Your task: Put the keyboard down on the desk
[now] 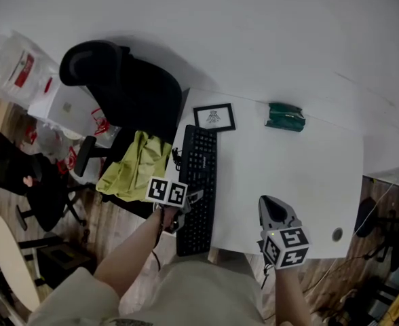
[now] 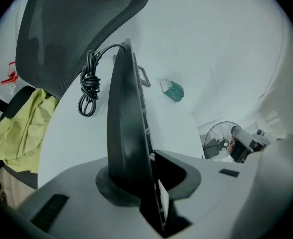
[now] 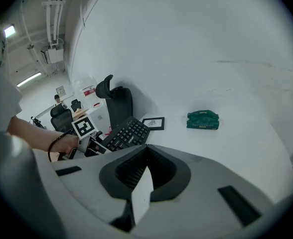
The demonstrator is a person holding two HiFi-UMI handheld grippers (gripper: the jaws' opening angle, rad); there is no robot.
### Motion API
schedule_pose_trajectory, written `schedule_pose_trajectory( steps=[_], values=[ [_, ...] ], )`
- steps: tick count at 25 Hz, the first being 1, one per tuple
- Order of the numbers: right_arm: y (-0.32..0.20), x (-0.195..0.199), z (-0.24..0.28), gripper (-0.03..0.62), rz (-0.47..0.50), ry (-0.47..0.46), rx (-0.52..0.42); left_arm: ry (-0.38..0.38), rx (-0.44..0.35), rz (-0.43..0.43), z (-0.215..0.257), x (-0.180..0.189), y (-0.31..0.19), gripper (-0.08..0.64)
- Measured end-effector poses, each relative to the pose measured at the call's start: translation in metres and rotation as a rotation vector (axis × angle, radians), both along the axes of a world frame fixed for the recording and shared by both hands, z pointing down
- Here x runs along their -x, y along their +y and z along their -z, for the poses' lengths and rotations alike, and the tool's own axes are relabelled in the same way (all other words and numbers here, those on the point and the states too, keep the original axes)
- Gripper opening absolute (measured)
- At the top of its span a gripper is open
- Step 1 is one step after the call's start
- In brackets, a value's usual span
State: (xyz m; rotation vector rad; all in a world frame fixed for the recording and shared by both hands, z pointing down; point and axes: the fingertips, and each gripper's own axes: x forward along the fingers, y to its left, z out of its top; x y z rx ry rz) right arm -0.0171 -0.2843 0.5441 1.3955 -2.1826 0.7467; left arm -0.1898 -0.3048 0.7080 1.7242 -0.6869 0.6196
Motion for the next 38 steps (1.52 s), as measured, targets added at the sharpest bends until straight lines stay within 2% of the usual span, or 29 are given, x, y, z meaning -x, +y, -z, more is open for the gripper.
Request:
schedule_pose_trajectory(
  steps=[3,10,13,17,24,29,33,38],
  values=[
    [-0.001,-0.002,-0.006,0.025,0.008,-0.004,0.014,-0.005,-0.014,0.004,-0.005,0.000,-0.007,0.120],
    [-0.003,0.003,-0.016,0.025,0.029,-0.022,0.039,-0.197,-0.094,-0.066,-0.017,0.006,-0.019,0.245],
    [-0.002,0.003,-0.020,0.025,0.040,-0.024,0.045,-0.261,-0.117,-0.058,-0.023,0.013,-0.020,0.306],
    [-0.002,-0.001,-0.025,0.025,0.041,-0.038,0.056,-0.318,-0.097,-0.020,-0.035,0.021,-0.021,0.357],
    [0.001,-0.004,-0.029,0.025,0.034,-0.066,0.074,-0.384,-0.109,0.002,-0.041,0.023,-0.023,0.383],
    [0.001,-0.006,-0.030,0.025,0.032,-0.073,0.076,-0.421,-0.146,0.009,-0.039,0.026,-0.025,0.391],
    [0.001,-0.008,-0.024,0.025,0.031,-0.072,0.061,-0.461,-0.194,0.024,-0.029,0.032,-0.025,0.390],
    [-0.007,-0.010,0.000,0.025,0.037,-0.068,0.008,-0.454,-0.283,0.033,0.008,0.040,-0.029,0.388]
  ],
)
